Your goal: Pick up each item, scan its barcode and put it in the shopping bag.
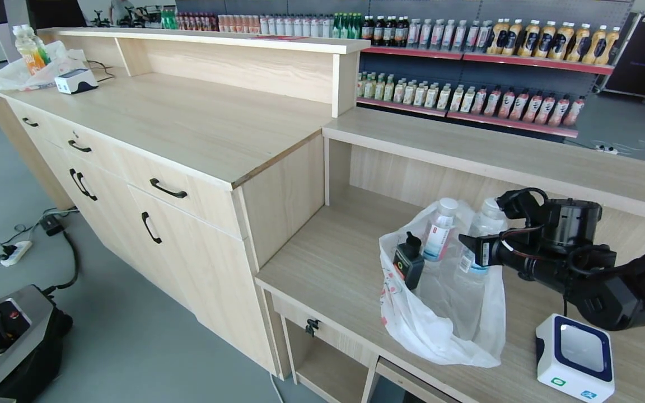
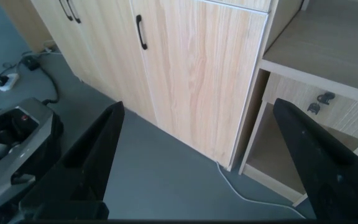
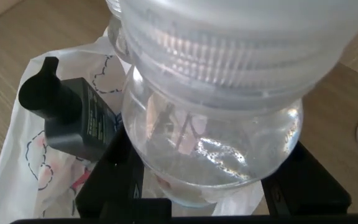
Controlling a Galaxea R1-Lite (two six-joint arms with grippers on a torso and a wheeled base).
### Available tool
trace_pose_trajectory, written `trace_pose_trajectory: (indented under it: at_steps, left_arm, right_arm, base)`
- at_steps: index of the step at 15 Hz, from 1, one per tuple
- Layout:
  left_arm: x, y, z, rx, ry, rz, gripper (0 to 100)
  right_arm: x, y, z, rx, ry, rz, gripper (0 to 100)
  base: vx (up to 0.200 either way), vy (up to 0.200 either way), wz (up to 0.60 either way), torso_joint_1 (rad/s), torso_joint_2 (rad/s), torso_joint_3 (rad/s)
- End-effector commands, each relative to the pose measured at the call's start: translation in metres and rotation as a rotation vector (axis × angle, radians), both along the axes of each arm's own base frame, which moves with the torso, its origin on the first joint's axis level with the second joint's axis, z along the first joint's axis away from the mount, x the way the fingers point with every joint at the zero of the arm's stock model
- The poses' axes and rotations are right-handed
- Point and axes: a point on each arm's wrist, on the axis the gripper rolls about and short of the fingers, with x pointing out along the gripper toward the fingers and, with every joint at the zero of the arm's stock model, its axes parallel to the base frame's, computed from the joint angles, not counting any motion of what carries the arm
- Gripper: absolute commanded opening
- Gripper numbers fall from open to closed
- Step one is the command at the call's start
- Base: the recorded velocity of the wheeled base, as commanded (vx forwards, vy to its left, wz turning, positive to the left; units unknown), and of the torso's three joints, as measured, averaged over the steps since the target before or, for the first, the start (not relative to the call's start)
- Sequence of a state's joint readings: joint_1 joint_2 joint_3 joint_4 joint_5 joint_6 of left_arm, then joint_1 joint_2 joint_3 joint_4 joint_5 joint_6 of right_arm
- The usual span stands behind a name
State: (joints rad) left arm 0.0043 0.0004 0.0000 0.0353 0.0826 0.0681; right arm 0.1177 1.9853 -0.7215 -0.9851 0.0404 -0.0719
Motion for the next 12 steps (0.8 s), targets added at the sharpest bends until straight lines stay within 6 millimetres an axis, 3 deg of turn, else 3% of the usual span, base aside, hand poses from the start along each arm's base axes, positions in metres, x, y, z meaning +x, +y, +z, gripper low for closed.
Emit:
trace_pose_trajectory:
  at_steps: [1,12]
  left_arm:
    - [0.000,0.000,0.000,-0.001,-0.001,0.001,100]
    - [0.000,0.000,0.000,-0.001,-0.001,0.001,100]
  right_arm:
    - [0.002,0.001,-0.011,-0.004,0.020,0.002,0]
    - [-0.009,0.016,-0.022,-0.006,0.001,0.052,0]
  base:
    - [0.000,0.000,0.00,0.000,0.00,0.000]
    - [0.000,0.000,0.00,0.000,0.00,0.000]
